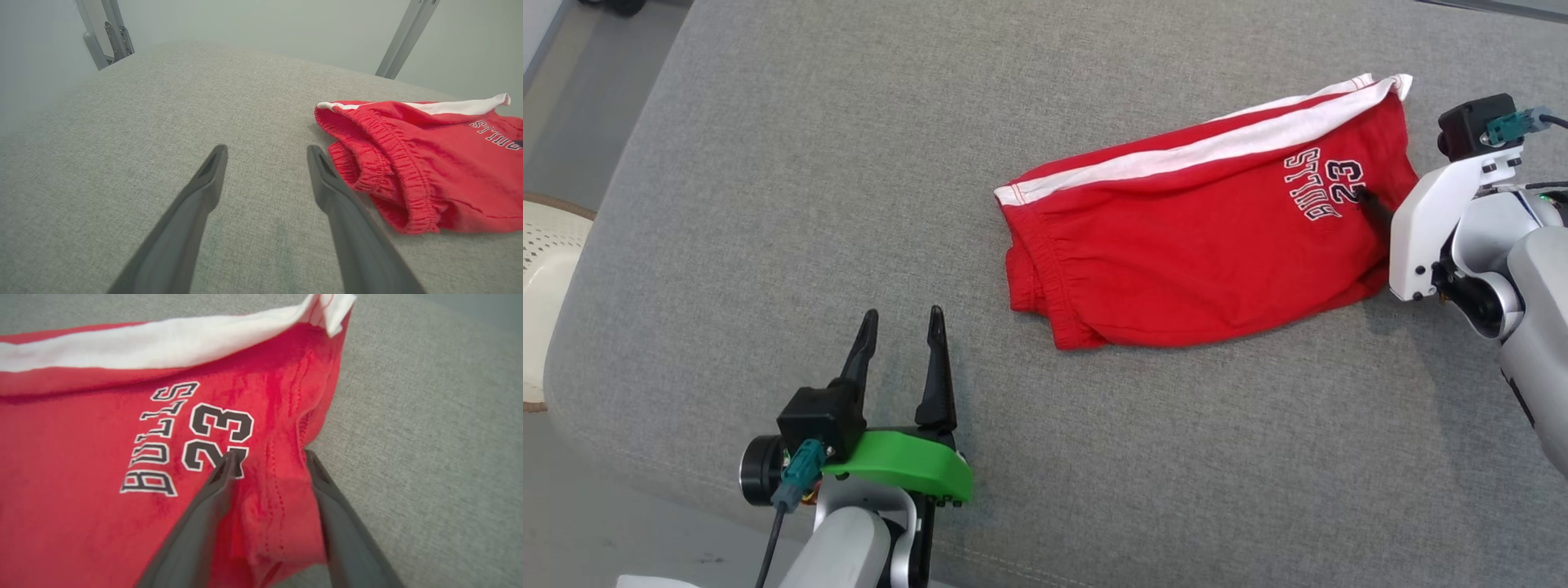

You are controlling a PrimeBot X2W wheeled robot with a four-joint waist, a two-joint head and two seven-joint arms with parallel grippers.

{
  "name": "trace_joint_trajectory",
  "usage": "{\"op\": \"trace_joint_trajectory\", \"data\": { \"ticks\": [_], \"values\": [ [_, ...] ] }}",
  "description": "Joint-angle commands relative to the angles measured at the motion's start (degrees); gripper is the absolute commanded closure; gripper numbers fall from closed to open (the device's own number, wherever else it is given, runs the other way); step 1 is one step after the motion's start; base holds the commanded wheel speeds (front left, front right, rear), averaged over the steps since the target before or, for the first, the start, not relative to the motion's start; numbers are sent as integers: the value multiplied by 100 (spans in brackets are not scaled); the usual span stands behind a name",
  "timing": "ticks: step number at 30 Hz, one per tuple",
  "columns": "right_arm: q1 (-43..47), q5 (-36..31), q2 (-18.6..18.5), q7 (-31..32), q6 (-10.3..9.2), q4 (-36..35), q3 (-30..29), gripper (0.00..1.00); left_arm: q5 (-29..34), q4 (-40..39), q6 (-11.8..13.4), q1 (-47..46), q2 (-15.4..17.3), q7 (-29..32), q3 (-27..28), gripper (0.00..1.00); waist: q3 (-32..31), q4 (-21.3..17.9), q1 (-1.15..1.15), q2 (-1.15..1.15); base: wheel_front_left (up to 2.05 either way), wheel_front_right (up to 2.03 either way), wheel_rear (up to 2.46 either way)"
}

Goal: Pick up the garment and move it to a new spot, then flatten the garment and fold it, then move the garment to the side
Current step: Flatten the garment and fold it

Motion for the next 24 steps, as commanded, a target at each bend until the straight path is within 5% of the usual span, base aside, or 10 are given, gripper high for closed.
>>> {"op": "trace_joint_trajectory", "data": {
  "ticks": [1, 10, 24],
  "values": [
    [101, -2, -49, 12, -4, 22, 15, 100, 96, 13, -51, 95, -30, -15, 43, 0, -13, 10, 0, 0, 0, 0, 0],
    [374, 267, 117, -360, -4, -91, -138, 100, 226, 266, -304, 307, -125, -16, 182, 0, -339, -245, 0, 0, 0, 0, 0],
    [2106, 823, -25, -733, -4, -858, -740, 100, 252, 480, -324, 1109, 127, 32, 150, 0, -1234, -1184, 0, 0, 0, 0, 0]
  ]
}}
